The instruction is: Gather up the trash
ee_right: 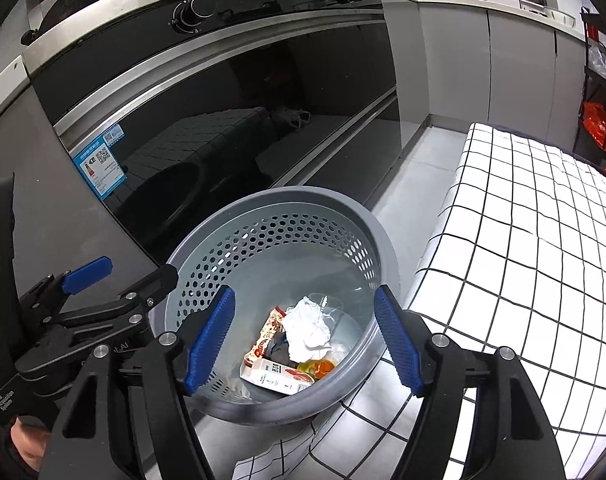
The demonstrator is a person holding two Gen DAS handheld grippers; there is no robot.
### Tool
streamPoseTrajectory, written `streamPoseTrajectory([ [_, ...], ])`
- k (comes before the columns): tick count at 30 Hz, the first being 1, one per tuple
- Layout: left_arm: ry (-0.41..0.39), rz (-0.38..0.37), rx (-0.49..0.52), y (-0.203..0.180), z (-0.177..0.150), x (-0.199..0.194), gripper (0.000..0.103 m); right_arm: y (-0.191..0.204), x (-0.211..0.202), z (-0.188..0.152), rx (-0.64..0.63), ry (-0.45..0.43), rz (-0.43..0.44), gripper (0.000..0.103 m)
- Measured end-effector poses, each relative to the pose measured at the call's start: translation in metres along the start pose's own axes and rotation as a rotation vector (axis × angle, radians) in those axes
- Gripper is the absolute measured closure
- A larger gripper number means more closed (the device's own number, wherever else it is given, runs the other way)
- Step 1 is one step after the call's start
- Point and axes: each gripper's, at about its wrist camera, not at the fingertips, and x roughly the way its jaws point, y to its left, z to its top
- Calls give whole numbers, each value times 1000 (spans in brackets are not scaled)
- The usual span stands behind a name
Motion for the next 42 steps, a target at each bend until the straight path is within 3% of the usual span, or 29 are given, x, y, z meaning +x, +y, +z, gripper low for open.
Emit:
streamPoseTrajectory([
  [15, -22, 46, -10, 6, 0, -11, 7, 4, -10, -2, 23, -12, -62, 32],
  [42, -27, 74, -27, 13, -1, -16, 6, 14, -18, -3, -8, -24, -81, 32],
])
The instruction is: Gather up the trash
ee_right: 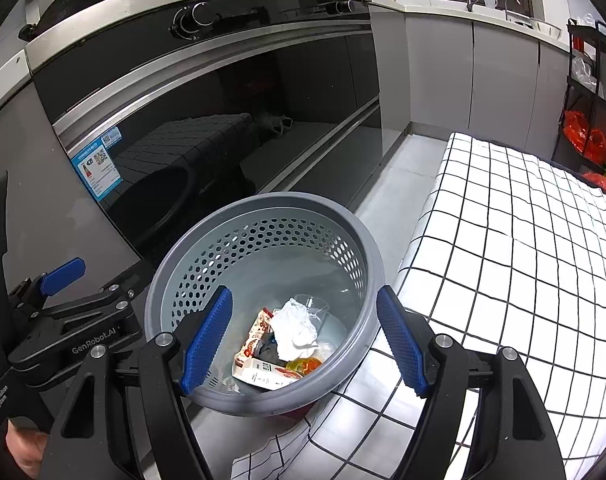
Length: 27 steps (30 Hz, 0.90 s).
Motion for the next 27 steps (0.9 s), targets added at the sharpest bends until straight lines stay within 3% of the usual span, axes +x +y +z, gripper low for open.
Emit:
streamPoseTrajectory([
  [27, -6, 2, 21, -5, 1, -2, 6, 1, -7, 1, 3, -7, 0, 32],
])
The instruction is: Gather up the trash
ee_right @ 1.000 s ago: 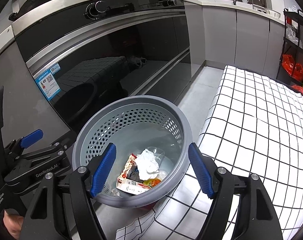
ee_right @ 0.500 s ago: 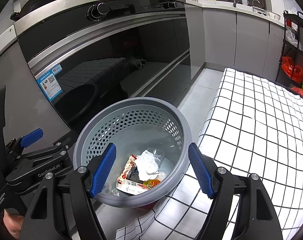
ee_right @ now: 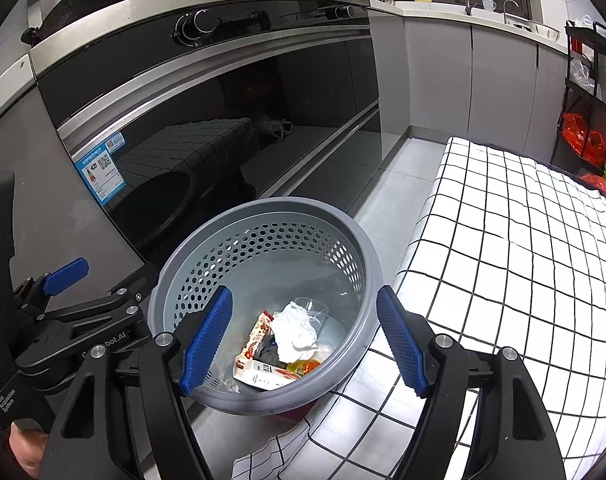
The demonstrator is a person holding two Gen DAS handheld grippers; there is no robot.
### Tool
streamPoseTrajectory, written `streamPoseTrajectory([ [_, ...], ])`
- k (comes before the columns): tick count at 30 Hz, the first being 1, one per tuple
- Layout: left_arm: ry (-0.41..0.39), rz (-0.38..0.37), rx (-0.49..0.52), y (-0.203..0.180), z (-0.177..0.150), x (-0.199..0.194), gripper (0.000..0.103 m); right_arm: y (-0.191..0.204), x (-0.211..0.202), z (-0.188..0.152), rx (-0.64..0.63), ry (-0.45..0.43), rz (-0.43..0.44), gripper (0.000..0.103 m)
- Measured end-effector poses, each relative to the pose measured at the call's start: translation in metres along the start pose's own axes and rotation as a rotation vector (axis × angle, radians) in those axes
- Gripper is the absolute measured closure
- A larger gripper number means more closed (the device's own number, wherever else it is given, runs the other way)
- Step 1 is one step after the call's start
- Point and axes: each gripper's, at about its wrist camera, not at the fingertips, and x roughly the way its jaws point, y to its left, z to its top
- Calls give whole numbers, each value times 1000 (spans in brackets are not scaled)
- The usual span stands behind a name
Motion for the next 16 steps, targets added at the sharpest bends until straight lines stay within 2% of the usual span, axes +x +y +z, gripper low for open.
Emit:
streamPoseTrajectory([
  [16, 13, 2, 1, 0, -2, 3, 6, 1, 1, 0, 2, 1, -2, 32],
])
